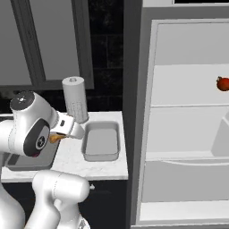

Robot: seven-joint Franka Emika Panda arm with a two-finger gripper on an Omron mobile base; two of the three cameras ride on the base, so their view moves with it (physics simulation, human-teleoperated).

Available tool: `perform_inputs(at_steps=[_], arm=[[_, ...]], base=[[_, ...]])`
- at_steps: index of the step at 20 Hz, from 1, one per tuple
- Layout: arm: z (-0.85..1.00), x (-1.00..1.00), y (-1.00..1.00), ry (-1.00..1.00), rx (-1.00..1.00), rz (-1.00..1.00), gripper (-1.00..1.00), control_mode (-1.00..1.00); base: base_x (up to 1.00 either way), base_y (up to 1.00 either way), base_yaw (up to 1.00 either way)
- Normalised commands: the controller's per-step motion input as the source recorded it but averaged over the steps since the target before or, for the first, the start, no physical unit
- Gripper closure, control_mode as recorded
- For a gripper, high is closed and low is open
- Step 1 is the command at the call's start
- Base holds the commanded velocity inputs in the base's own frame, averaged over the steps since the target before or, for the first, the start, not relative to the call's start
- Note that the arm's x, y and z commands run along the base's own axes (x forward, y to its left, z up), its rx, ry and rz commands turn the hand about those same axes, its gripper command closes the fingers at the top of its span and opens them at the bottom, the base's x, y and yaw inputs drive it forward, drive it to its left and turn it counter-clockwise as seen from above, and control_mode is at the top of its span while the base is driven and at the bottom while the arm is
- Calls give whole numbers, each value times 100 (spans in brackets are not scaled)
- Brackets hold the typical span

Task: Place one tomato and one chicken drumstick in each tupperware on the nearby counter, to pack two identical lunches.

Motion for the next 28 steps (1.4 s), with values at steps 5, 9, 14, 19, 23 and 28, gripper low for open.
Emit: perform_inputs(at_steps=[5,9,14,19,23,28], arm=[[0,35,0,1,0,0,100,-100],[0,100,0,1,0,0,100,-100],[-33,99,-3,0,-2,1,100,-100],[-70,100,2,6,-16,0,100,-100],[-72,64,0,22,-6,-5,100,-100],[-48,38,-5,22,1,-5,100,-100]], base=[[35,0,0],[0,0,0],[0,0,0],[0,0,0],[0,0,0],[0,0,0]])
